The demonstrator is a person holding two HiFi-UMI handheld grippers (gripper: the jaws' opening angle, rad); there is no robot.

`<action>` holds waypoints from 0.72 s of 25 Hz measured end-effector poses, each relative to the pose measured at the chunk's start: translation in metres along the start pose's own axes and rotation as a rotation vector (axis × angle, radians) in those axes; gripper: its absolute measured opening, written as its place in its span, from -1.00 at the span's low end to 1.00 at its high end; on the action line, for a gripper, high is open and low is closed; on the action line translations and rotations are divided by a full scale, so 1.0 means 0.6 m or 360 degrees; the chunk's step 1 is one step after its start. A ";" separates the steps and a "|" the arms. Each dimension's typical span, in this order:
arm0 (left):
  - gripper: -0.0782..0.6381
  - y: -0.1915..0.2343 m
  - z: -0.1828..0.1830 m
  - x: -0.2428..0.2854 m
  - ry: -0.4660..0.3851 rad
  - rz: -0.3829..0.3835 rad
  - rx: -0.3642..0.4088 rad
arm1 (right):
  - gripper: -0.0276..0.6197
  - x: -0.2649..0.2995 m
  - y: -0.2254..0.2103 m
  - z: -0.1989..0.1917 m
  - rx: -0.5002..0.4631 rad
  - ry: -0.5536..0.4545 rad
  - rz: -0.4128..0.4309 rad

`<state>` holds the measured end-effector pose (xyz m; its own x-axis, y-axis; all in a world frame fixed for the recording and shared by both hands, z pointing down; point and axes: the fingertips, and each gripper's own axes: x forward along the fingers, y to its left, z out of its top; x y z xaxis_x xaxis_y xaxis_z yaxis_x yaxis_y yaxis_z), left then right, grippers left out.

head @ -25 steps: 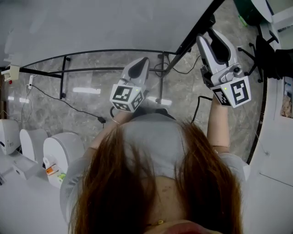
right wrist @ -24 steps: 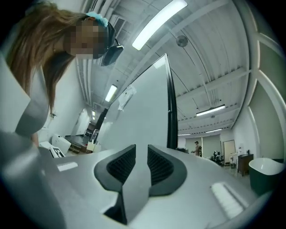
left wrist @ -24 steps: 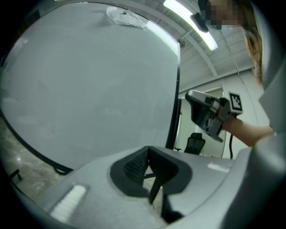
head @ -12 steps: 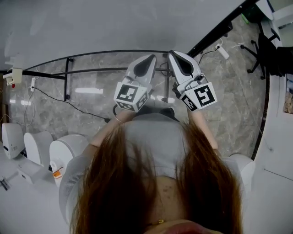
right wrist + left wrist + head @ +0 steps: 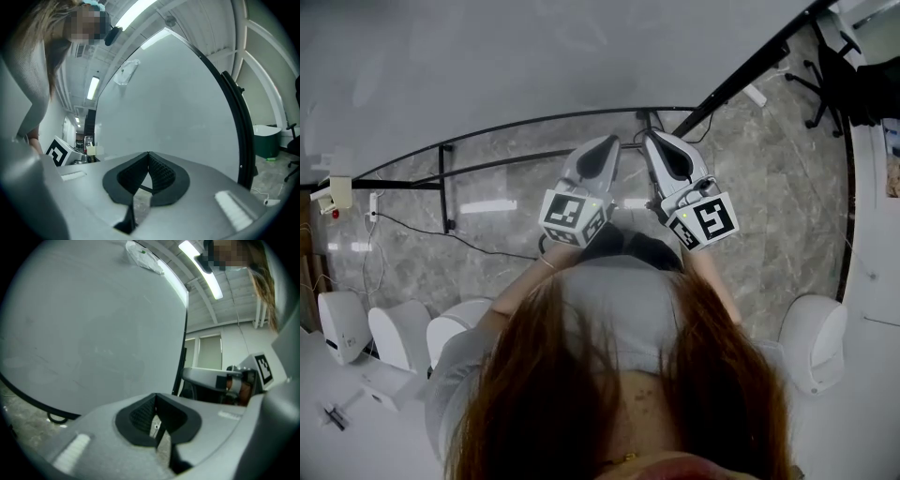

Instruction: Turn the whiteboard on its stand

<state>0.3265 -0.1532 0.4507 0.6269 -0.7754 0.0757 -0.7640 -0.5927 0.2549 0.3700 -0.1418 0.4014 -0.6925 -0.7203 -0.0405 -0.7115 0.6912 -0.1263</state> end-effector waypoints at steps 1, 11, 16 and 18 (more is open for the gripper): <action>-0.78 -0.004 -0.001 -0.004 -0.0002 -0.0008 0.0002 | -0.93 -0.005 0.006 -0.002 0.0005 0.0000 0.0006; -0.78 -0.071 -0.002 -0.078 -0.0060 -0.0016 0.0026 | -0.93 -0.078 0.094 0.005 -0.0038 -0.0052 0.0029; -0.78 -0.138 -0.028 -0.155 -0.0066 0.0032 0.0020 | -0.93 -0.158 0.164 -0.002 -0.0039 -0.0035 0.0074; -0.78 -0.163 -0.039 -0.190 -0.0069 0.0068 0.0029 | -0.93 -0.188 0.193 -0.006 -0.0053 -0.0023 0.0104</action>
<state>0.3335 -0.0016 0.4395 0.5865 -0.8088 0.0441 -0.7929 -0.5622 0.2350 0.3650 0.0198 0.3947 -0.7359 -0.6742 -0.0622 -0.6686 0.7381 -0.0899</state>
